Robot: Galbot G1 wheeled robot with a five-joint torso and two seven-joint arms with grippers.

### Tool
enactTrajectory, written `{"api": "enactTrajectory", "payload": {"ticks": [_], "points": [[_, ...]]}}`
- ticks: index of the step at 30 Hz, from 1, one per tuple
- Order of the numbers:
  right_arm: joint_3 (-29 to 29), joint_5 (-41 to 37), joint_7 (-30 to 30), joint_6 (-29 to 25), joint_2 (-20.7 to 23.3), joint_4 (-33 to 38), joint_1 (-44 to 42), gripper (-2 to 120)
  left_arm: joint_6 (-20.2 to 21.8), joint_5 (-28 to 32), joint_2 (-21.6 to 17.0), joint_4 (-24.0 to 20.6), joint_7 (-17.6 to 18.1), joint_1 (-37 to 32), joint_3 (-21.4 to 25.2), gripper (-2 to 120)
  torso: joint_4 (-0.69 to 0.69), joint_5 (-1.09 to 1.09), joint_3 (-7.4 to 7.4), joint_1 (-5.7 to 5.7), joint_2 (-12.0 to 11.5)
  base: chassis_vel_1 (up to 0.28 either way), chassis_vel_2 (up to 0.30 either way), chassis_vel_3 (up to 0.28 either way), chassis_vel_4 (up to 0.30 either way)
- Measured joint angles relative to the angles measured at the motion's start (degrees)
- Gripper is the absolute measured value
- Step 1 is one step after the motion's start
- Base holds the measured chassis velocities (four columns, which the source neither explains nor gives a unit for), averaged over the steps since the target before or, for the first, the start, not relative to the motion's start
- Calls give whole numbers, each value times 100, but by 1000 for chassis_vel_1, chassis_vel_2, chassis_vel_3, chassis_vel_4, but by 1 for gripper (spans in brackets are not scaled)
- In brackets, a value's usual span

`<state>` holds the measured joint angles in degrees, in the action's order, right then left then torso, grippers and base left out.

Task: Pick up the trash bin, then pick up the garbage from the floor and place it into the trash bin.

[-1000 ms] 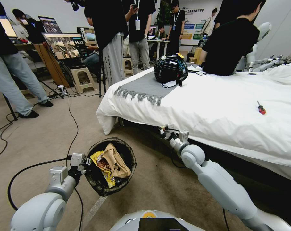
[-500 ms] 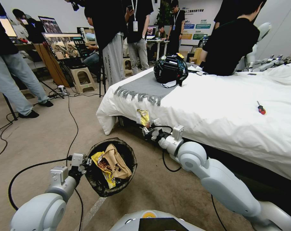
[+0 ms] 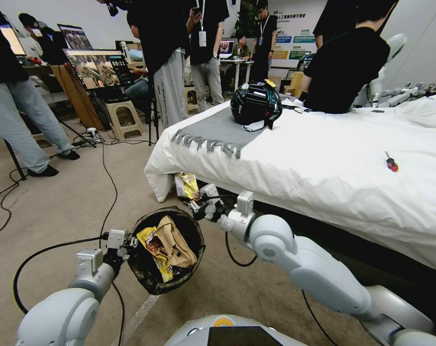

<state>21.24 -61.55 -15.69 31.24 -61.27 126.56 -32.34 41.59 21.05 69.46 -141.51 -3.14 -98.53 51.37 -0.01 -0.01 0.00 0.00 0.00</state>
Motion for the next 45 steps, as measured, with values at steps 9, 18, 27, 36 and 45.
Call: {"api": "enactTrajectory", "payload": {"ticks": [9,18,27,36,45], "points": [[505,-604,-744,355,-366,-70,187,0,0,7,-12,4,-4,13,2,1,1,0,0,0,0,0,0,0,0],[755,-1085,-1284,537,-460,-80,247,0,0,8,-1,5,-9,38,0,1,1,0,0,0,0,0,0,0,0],[988,-1073,-1452,584,-526,-196,212,0,0,8,-4,3,-19,39,5,1,1,1,0,0,0,0,0,0,0],[1091,-1040,-1578,618,-597,-327,197,0,0,9,-2,0,-23,50,-3,1,1,1,0,0,0,0,0,0,0],[1196,-1053,-1767,646,-708,-347,194,16,0,9,4,-2,-26,51,-13,1,1,1,0,0,0,0,0,0,0]]}}
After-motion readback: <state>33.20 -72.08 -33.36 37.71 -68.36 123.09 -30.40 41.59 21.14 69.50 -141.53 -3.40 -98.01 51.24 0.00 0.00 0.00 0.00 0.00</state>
